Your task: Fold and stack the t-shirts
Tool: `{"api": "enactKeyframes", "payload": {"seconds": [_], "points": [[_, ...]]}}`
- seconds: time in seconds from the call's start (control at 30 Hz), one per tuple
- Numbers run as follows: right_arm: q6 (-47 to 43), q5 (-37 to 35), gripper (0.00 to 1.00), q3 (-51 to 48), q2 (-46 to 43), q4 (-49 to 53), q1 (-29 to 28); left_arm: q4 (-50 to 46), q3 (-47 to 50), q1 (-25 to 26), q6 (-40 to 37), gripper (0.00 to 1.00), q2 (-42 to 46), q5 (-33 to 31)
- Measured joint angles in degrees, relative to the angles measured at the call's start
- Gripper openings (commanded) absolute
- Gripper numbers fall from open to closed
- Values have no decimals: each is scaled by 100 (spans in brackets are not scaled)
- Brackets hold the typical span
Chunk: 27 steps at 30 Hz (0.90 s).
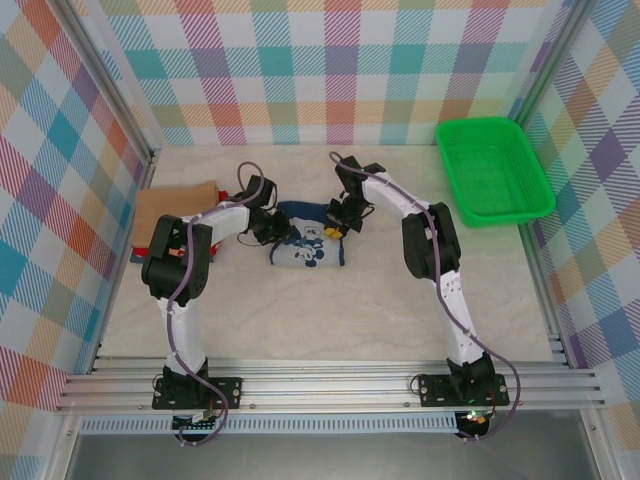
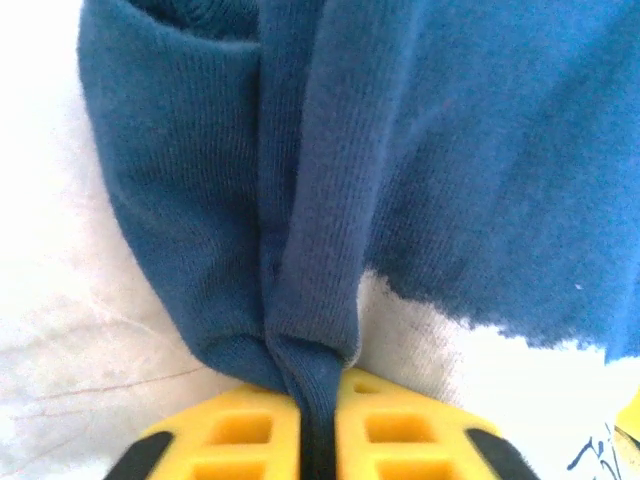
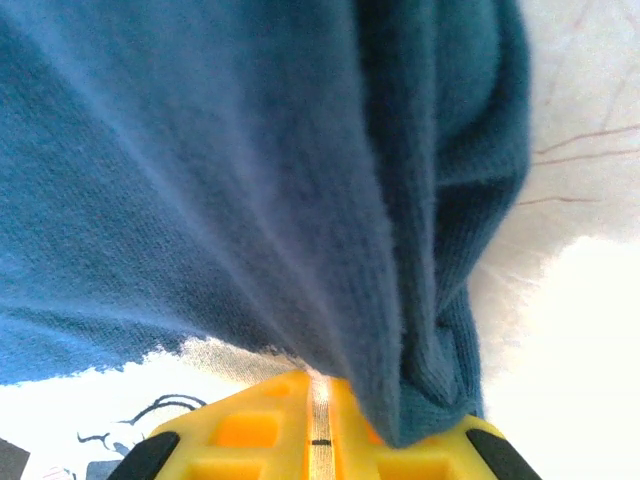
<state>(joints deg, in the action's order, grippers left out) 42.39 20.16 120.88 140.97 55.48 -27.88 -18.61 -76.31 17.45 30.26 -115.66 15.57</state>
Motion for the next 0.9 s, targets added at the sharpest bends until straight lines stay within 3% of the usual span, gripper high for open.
{"api": "enactKeyframes", "payload": {"seconds": [0.2,0.37,0.47,0.9], "points": [[-13,-63,15,33,0,55,4,-136,9,9,15,0,271,-603],[-151,-22,46,33,-59,-74,2,-693,-197,44,-44,0,706,-1008],[-247,-136,53,31,-179,-94,-35,-1008,-415,81,-201,0,793,-1165],[-391,-518,53,-686,-1346,-260,4,-2347,-1353,85,-1027,0,809,-1751]]}}
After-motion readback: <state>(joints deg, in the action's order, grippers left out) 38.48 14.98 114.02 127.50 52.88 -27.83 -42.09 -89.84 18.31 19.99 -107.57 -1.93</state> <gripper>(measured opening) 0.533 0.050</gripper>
